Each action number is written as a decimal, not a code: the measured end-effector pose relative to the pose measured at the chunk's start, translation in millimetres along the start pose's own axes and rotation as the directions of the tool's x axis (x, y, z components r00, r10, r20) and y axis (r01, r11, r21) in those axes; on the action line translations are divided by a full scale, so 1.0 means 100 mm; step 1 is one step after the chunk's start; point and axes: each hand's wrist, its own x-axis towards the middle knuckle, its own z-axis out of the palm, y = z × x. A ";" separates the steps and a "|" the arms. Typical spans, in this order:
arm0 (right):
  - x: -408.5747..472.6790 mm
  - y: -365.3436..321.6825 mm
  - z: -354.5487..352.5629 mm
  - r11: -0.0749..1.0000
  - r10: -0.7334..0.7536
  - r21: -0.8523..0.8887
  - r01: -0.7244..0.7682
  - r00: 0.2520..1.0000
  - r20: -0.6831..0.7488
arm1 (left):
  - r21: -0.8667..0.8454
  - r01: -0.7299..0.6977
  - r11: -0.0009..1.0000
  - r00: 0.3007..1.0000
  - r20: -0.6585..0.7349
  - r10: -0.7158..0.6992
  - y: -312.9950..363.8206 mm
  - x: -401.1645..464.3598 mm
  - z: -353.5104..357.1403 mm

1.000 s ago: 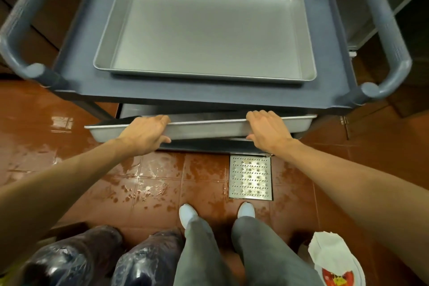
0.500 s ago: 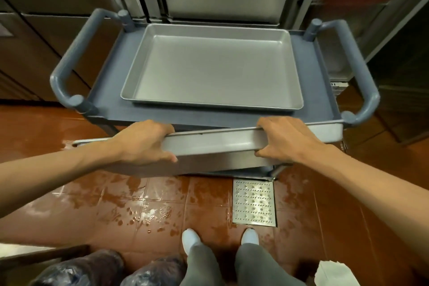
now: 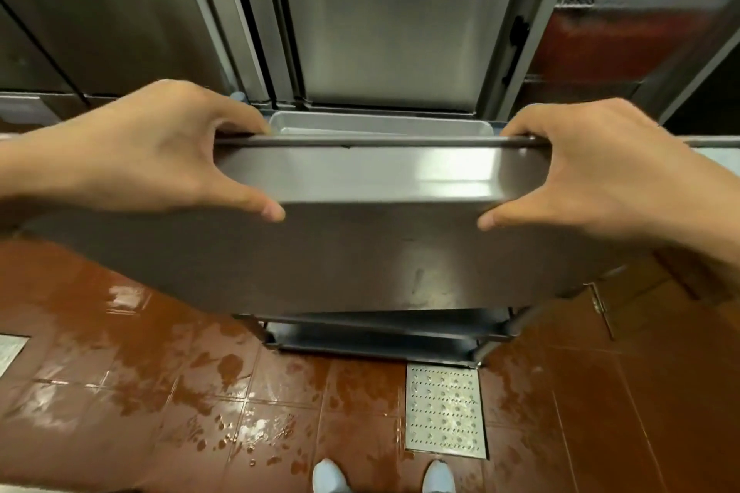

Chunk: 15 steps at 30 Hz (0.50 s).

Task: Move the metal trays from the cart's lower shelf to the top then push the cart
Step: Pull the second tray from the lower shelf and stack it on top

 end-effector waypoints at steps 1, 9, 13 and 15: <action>0.02 -0.01 -0.11 1.000 -0.010 0.015 0.011 1.000 -0.020 | 0.010 0.001 1.000 1.000 -0.006 -0.001 -0.02 0.04 -0.11; 0.38 -0.02 -0.43 0.996 -0.084 -0.021 0.082 0.935 -0.343 | 0.101 -0.006 0.995 0.981 -0.192 0.025 -0.29 0.30 -0.48; 0.66 0.08 0.02 0.995 -0.049 -0.095 0.009 0.902 -0.429 | 0.226 -0.080 0.971 0.929 -0.335 0.154 -0.25 0.51 -0.03; 0.79 0.18 0.29 0.997 -0.028 -0.080 -0.006 0.909 -0.416 | 0.286 -0.063 0.956 0.916 -0.364 0.169 -0.36 0.68 0.24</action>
